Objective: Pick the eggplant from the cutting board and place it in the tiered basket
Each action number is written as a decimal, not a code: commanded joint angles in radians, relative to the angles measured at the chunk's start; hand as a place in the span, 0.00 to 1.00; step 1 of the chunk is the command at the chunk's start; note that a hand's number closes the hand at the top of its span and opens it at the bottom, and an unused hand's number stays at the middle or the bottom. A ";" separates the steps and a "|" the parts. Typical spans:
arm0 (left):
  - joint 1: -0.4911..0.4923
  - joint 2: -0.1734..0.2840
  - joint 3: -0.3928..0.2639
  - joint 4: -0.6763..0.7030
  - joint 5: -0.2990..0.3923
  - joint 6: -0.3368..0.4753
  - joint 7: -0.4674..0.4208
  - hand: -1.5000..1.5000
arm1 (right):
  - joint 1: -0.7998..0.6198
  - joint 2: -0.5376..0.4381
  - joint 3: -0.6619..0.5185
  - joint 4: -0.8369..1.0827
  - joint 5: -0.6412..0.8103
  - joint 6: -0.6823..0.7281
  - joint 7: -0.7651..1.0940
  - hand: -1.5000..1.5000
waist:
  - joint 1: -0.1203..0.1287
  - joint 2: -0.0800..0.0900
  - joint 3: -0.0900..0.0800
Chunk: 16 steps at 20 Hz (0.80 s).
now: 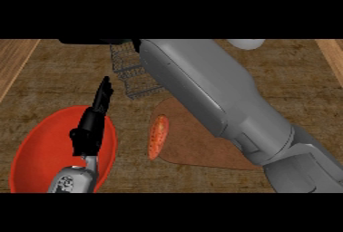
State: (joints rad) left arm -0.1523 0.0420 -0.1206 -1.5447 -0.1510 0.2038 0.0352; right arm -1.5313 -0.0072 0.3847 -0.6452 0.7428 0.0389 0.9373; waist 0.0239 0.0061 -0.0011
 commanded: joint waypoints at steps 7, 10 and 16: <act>-0.015 -0.005 -0.011 0.004 -0.008 -0.011 0.015 0.50 | 0.044 0.007 -0.147 0.077 -0.130 -0.268 -0.063 0.00 | 0.019 0.004 0.000; -0.014 -0.003 0.020 0.026 0.022 -0.020 0.000 0.50 | 0.093 -0.018 -0.211 0.049 -0.140 -0.350 -0.146 0.00 | 0.001 0.004 0.001; 0.007 0.004 0.029 0.007 -0.003 0.008 -0.003 0.50 | 0.152 -0.051 -0.233 -0.104 -0.097 -0.502 0.005 0.00 | -0.039 -0.014 0.002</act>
State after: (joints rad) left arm -0.1538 0.0551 -0.0942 -1.5510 -0.1390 0.1901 0.0477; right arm -1.4283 -0.0390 0.1664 -0.6701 0.6275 -0.3905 0.8780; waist 0.0105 0.0005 0.0000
